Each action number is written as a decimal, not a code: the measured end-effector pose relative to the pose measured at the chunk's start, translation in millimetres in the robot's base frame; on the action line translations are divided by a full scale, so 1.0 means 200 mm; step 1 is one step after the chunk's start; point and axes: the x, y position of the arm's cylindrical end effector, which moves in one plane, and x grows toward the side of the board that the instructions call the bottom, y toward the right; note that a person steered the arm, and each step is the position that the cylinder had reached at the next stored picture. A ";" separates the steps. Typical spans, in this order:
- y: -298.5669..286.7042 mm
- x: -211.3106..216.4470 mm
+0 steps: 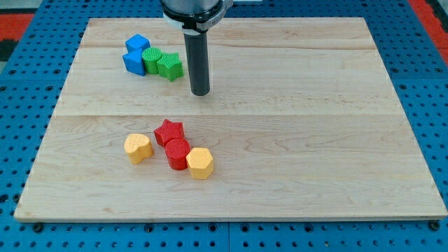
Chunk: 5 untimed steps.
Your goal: Move your arm below the green circle
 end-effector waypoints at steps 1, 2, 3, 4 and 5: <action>0.02 0.00; -0.07 0.01; -0.22 0.01; -0.22 0.05; -0.25 0.10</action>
